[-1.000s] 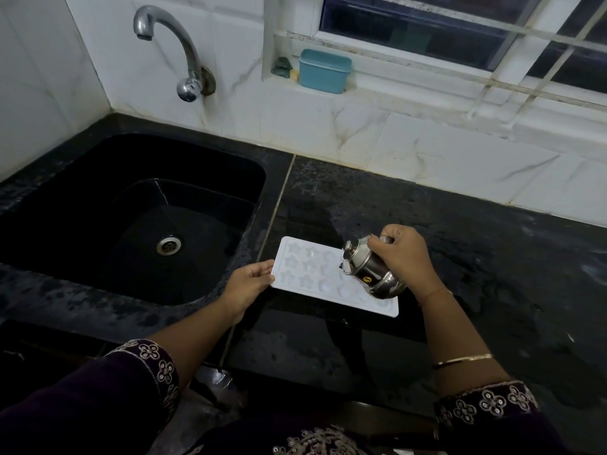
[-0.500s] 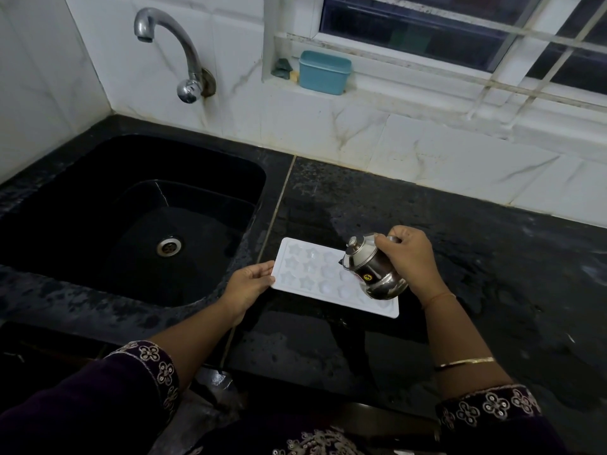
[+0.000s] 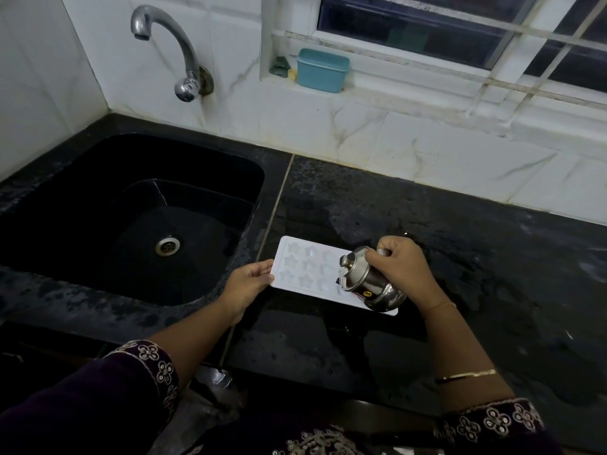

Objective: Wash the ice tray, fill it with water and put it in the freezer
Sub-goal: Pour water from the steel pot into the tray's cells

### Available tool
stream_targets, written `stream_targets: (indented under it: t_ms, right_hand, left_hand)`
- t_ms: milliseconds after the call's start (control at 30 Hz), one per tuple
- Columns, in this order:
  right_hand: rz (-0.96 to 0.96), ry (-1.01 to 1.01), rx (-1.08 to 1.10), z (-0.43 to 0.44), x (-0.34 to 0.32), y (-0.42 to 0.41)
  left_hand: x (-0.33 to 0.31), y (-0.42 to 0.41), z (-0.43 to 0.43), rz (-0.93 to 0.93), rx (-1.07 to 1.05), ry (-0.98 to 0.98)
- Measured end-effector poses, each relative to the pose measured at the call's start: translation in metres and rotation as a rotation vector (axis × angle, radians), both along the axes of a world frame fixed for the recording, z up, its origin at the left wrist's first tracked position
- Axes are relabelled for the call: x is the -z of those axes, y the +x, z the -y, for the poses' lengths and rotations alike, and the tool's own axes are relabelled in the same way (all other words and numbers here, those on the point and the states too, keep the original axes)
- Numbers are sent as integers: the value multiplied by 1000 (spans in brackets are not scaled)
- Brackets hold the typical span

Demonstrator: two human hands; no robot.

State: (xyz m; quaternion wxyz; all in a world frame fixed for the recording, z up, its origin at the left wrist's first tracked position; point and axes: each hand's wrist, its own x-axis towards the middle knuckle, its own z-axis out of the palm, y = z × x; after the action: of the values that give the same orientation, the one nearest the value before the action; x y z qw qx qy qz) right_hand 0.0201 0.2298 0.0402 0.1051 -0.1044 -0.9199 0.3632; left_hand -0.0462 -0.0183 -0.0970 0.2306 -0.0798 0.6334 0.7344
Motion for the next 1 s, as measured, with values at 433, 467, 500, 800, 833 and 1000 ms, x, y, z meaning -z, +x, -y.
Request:
stream_targets:
  t_ms: [433,467,500,800,833,1000]
  right_hand:
    - [-6,63,-38,13,-4,2]
    - [-6,64,-37,13,-4,2]
    - [-6,66,-36,13,-5,2]
    - [6,75,-28,10,-9,4]
    - [13,80,-27,10,-9,4]
    - [23,96,-35,14,-8,5]
  left_hand:
    - [0,0,-1,0,-3,0]
    - [0,0,-1,-1,-4,0]
    - [-1,0,-1,-3,-4,0]
    - [-1,0,0,-20,-1,-16]
    - [-1,0,0,-21,1,-15]
    - [-3,1,0,-23,4,-8]
